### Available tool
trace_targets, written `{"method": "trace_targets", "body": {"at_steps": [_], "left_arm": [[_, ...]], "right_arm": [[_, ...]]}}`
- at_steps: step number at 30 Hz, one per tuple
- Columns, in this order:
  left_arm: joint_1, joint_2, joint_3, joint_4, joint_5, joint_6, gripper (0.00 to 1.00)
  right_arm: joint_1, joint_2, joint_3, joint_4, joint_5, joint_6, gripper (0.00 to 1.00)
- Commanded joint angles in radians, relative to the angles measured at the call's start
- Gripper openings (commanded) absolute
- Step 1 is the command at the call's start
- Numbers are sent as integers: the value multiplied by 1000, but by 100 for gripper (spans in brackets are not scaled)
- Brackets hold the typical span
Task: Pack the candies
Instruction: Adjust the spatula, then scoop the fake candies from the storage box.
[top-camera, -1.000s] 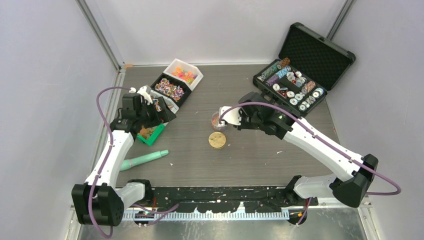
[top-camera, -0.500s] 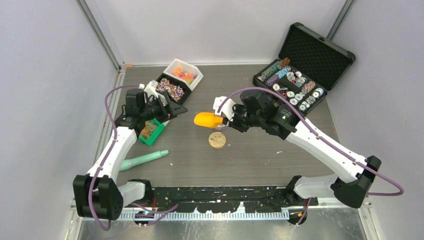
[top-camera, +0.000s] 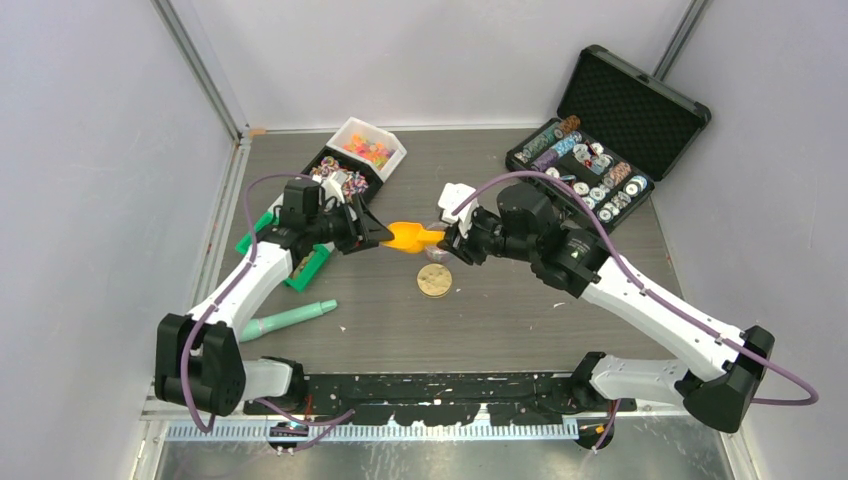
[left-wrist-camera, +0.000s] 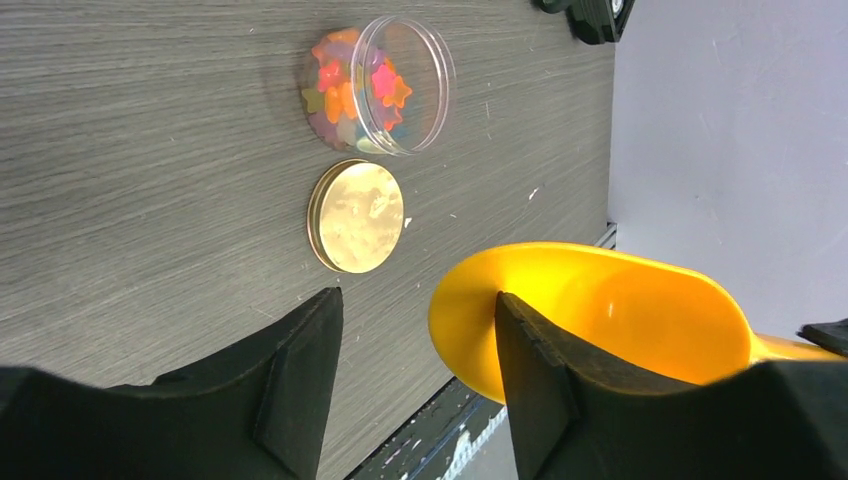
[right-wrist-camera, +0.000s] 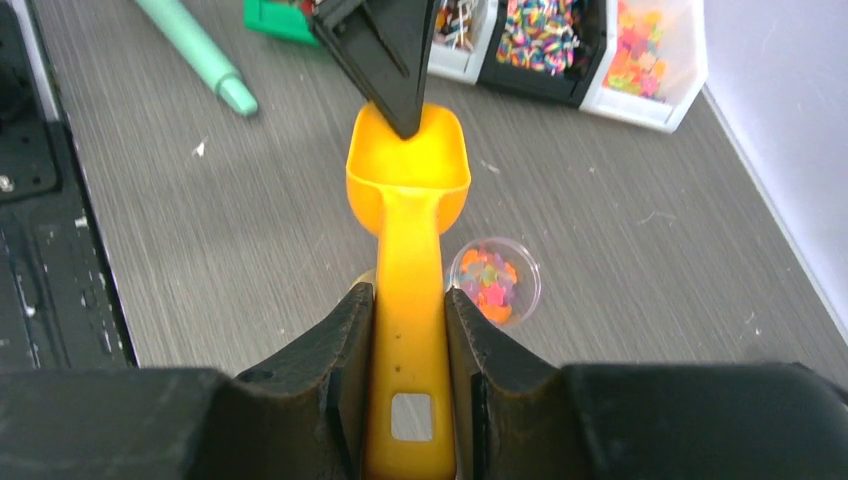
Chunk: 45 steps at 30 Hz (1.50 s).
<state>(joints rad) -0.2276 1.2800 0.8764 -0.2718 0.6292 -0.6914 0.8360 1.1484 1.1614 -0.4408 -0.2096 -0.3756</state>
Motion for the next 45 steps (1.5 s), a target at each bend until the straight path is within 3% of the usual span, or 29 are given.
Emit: {"method": "trace_targets", "body": {"at_steps": [1,7,15,16,26,31,37,45], "left_arm": [[-4,-8,3,32,-20,9,57],[-4,-21,-7,24,-46,18,57],[2,-130,107,-238,-413,179,99],[2,-144,108,-242,-450,196,99],[16,-182,45,-217,-770,240,100],[63,-106,50,-240,-946,95,88],[215,16,63,-192,-769,13,75],[222,104,95,-185,-740,44,70]], "right_arm": [[5,-32,-12,267,-10,84,0],[4,8,-7,330,-19,106,0],[-36,128,134,191,120,-9,0],[-54,154,160,187,118,-17,0],[-170,516,495,186,106,-114,0],[-191,707,699,159,106,-169,0],[-194,933,955,68,78,-194,0],[-182,1151,1152,16,145,-235,0]]}}
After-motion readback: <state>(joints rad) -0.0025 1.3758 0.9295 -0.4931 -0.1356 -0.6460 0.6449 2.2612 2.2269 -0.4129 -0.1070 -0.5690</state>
